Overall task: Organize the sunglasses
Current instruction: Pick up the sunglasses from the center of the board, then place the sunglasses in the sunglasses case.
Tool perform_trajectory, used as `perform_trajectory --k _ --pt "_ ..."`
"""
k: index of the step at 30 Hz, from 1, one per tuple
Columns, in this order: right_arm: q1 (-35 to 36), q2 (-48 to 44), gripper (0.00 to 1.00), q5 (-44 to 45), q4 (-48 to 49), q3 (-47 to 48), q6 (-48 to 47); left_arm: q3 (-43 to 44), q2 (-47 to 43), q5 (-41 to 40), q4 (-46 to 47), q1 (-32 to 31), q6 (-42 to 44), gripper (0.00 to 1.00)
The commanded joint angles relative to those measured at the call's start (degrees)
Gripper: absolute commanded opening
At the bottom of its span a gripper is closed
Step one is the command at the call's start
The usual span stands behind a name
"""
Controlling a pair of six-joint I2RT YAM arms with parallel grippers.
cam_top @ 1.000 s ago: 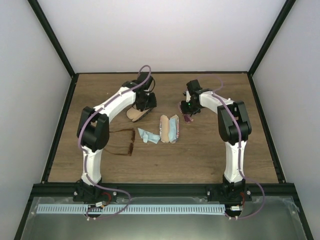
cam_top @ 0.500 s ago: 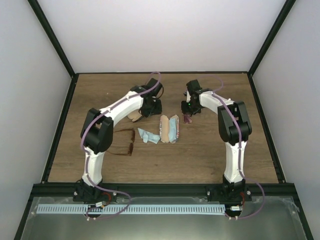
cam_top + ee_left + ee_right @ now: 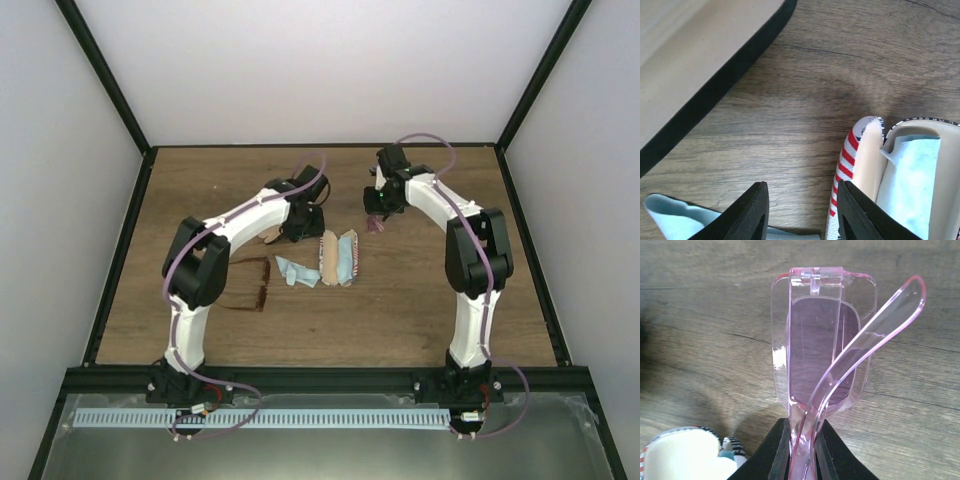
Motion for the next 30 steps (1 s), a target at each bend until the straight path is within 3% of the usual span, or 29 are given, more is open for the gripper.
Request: perform_trajectory --k 1,10,20,30 --pt "0.22 -3.73 0.02 -1.38 -2.09 3.67 0.82 -1.59 -3.10 -2.73 0.43 0.48 -0.03 0.37" --pt "1.89 -8.46 0.02 -5.02 -4.93 5.43 2.50 -7.12 -1.35 -0.75 2.26 -0.22 0.85 0.18" --pt "4.33 -12.06 0.02 -6.12 -6.82 2.99 4.27 -6.28 2.58 0.94 2.74 -3.37 1.60 0.18" --pt "4.87 -15.49 0.02 -6.46 -7.59 -2.80 4.08 -3.95 0.99 2.62 3.14 -4.78 0.02 0.19"
